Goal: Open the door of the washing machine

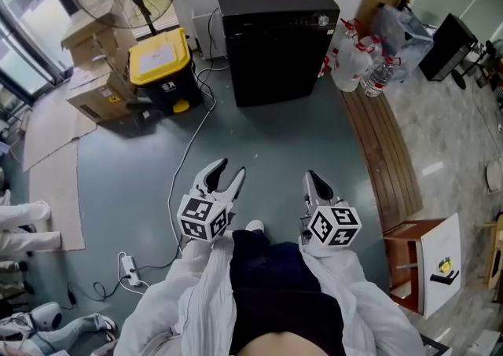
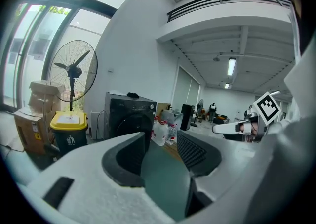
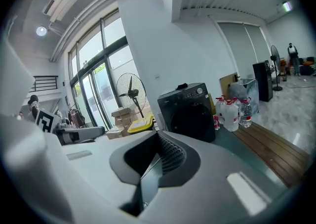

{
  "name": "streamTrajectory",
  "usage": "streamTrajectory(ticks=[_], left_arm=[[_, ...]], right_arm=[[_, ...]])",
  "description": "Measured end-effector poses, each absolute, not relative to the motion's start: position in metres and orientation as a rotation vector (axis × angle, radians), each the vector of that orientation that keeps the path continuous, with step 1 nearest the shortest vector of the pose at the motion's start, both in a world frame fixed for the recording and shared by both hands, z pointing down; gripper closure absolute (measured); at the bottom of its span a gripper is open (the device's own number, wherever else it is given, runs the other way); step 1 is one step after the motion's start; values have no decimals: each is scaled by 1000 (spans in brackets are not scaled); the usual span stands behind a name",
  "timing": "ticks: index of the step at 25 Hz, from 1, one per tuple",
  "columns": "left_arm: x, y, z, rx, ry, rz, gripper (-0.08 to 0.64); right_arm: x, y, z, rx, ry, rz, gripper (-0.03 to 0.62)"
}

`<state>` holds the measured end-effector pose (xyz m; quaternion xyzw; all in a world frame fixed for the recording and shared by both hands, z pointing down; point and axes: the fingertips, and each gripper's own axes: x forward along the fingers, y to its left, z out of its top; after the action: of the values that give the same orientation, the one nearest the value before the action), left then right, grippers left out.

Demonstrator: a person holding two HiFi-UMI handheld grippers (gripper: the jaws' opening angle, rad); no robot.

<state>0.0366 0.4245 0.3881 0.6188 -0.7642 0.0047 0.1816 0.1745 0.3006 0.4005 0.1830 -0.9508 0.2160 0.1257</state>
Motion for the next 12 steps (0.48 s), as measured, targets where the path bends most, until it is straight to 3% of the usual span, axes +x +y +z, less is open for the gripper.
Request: streamTrajectory(ticks=[12], left_arm=[[0, 414, 429, 1663, -2087, 35, 368]], right_arm=[[122, 293, 434, 467, -2676, 632, 583]])
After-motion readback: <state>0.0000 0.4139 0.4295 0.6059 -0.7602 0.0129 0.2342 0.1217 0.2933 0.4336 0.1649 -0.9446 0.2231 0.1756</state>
